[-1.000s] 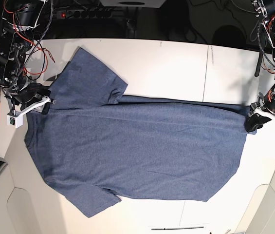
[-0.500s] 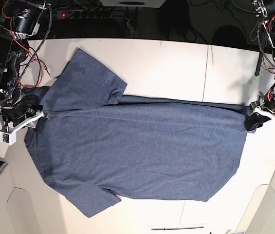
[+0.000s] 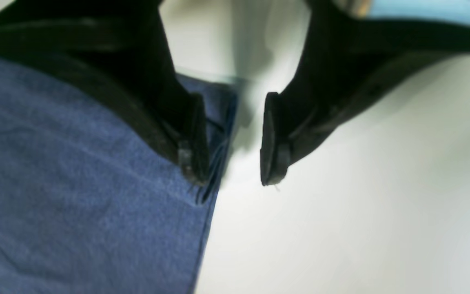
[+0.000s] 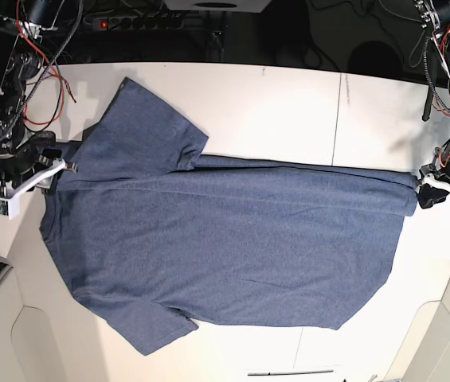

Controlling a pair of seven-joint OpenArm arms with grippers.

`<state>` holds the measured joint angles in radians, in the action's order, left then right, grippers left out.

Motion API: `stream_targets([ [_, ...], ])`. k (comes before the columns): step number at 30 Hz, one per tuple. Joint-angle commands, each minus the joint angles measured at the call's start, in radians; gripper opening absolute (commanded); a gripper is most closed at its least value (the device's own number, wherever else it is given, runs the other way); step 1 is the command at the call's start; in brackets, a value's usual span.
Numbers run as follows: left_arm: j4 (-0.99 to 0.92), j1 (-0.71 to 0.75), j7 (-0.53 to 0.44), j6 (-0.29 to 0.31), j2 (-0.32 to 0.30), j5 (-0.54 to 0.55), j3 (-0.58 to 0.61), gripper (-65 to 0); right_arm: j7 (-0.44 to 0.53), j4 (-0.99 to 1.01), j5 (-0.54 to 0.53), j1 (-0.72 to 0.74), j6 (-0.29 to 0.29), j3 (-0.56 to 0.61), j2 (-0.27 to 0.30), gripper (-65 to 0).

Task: Layout the t-shirt on the table in an organized manner, then fold the t-shirt properly
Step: 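Release the fold and move the right gripper to the sleeve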

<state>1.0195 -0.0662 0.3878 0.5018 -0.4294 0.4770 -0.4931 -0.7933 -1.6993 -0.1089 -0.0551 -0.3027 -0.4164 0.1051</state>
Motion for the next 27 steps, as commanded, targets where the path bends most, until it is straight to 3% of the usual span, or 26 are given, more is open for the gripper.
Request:
stream_targets([
  [1,0.016,-0.017,-0.025,0.007,-0.034,0.016,-0.006,-40.4,0.01,-0.04,-0.021,-0.024,-0.013,-0.002,0.011,-42.1],
  [6,0.016,-0.017,-0.007,0.067,-0.053,0.023,-0.006,-40.4,0.01,-0.142,-0.123,-0.211,-0.027,-0.002,0.011,-42.1],
  [10,0.016,-0.016,0.085,0.189,-0.05,0.113,-0.005,-40.4,0.01,-0.157,-0.216,-0.326,-0.04,-0.002,0.003,-38.5],
  [17,0.016,-0.016,0.11,0.196,-0.05,0.181,-0.005,-36.8,0.042,-0.104,-0.288,-0.362,-0.045,-0.003,-0.04,-33.5],
  [21,0.016,-0.016,0.11,0.196,-0.042,0.181,-0.005,-36.8,0.041,0.037,-0.364,-0.309,-0.045,-0.002,-0.042,-33.3],
  [27,0.016,-0.014,0.109,0.196,0.0,0.178,-0.005,-36.8,0.041,0.247,-0.391,-0.241,-0.057,-0.002,-0.042,-33.3],
])
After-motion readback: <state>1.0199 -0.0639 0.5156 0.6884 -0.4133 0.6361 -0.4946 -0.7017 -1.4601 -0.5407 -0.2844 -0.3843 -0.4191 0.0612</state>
